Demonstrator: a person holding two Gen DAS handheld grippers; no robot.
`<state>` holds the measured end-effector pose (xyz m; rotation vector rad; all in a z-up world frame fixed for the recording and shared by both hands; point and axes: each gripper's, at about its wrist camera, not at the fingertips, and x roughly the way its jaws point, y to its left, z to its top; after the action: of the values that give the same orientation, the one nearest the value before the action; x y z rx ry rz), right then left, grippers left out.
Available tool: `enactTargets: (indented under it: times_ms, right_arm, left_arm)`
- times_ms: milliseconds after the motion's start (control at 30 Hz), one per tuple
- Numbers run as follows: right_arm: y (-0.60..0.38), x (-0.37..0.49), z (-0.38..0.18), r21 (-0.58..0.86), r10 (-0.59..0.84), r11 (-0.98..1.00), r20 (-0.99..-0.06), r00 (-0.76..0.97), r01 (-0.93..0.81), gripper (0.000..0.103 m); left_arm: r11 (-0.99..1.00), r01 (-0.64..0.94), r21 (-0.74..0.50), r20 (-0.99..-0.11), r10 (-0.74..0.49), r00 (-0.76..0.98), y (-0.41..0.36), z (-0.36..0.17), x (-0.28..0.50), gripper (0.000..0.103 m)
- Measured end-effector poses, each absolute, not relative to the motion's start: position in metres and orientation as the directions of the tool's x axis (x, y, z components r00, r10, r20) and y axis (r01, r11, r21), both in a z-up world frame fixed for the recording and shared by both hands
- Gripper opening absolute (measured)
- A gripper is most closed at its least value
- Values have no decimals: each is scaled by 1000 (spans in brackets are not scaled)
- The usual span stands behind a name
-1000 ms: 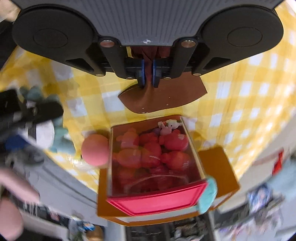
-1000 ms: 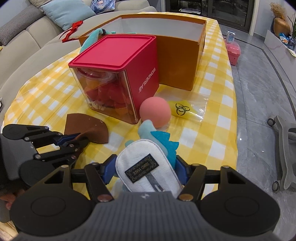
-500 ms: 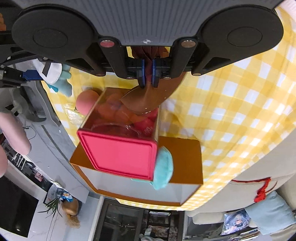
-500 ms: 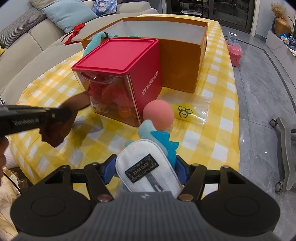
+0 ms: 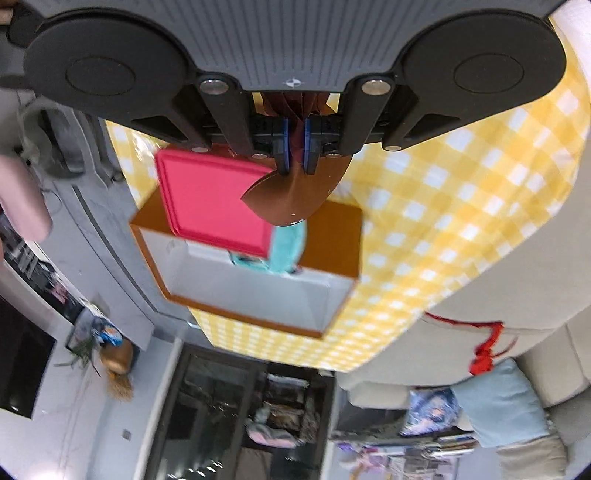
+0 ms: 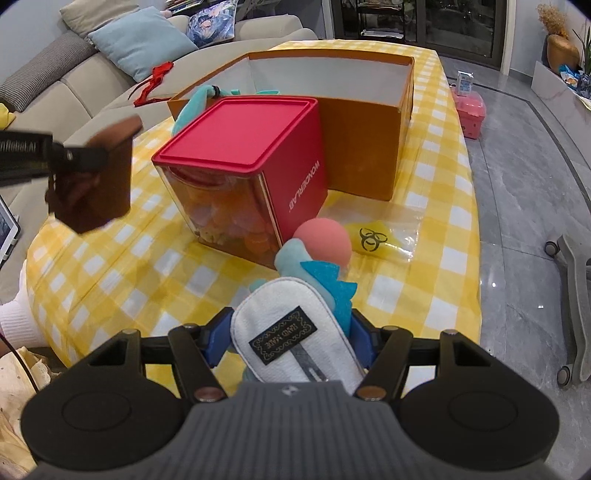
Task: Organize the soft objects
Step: 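Lift the brown leather with the left gripper while the right gripper carries the slipper toward the orange box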
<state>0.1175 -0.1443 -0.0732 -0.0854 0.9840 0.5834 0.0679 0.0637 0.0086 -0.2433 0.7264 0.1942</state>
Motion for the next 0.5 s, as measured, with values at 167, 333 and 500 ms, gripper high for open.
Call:
enactTargets:
  times_ms: [167,333,500]
  right_arm:
    - [-147,118,-74,197,428,846,-805,410,-496,65]
    - [-151,120,-77,205,424,852,-811,404,-483,65]
    - [-156,124,-80,216,422,856,-816,395,-469,65]
  left_arm:
    - [938,-282,-201,-695,66,716,84,6,85,8]
    - [938,-290,-191,-762,44,646,93,-19,121,8]
    - [947,-243,-208,-769,-5,639,92,-22,149,8]
